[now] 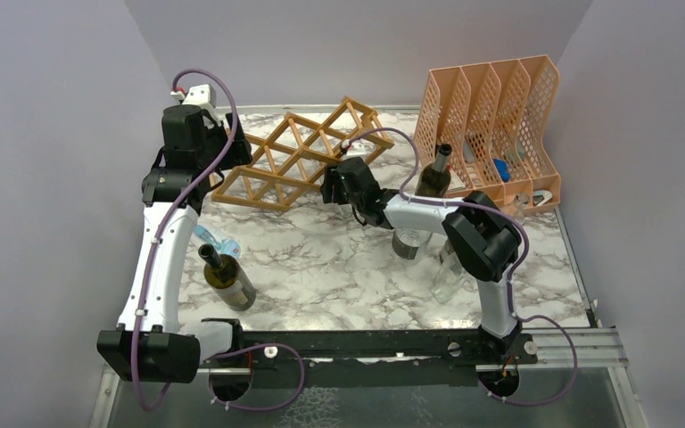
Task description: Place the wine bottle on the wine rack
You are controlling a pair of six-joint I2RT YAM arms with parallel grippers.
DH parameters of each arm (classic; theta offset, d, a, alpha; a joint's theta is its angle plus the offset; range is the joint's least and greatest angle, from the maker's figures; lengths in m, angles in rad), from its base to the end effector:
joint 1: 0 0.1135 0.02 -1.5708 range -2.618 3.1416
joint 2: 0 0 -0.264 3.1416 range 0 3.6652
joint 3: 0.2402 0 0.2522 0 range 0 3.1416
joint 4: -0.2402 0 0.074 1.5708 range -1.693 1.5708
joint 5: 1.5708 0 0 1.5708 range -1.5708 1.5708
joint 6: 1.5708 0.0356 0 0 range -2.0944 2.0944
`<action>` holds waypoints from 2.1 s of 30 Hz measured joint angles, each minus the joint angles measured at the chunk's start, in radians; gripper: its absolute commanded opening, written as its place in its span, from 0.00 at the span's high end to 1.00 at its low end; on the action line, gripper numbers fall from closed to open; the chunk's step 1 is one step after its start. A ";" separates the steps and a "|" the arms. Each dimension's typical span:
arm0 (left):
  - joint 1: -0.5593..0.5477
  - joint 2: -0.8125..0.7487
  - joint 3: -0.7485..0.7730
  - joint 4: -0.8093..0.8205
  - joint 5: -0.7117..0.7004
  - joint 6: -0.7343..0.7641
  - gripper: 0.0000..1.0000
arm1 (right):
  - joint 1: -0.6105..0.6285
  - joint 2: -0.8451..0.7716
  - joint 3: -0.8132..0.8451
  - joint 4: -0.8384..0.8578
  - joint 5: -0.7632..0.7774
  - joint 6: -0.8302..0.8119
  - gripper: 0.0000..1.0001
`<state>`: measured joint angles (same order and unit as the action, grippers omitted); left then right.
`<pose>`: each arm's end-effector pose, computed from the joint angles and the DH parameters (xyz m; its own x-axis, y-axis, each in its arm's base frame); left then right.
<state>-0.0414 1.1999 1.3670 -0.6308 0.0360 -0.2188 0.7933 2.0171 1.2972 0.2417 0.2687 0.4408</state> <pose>0.2536 -0.0118 0.4104 -0.4522 -0.1984 -0.8696 -0.0252 0.9774 -0.2098 0.3251 0.3168 0.1854 -0.5146 0.0636 -0.8551 -0.3341 0.9035 0.2683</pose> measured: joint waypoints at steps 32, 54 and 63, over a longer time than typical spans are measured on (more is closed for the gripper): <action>0.000 -0.097 0.032 -0.023 0.063 0.041 0.19 | -0.003 -0.188 -0.040 -0.140 0.003 -0.020 0.11; 0.000 -0.120 0.024 -0.025 0.092 0.048 0.19 | -0.003 -0.132 -0.012 -0.441 -0.093 -0.073 0.64; 0.000 -0.120 0.024 -0.025 0.096 0.052 0.19 | -0.003 -0.128 0.011 -0.444 -0.095 -0.080 0.66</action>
<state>-0.0414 1.0798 1.3911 -0.6559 0.1318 -0.1665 0.7906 1.8889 1.3087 -0.2028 0.1741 0.3607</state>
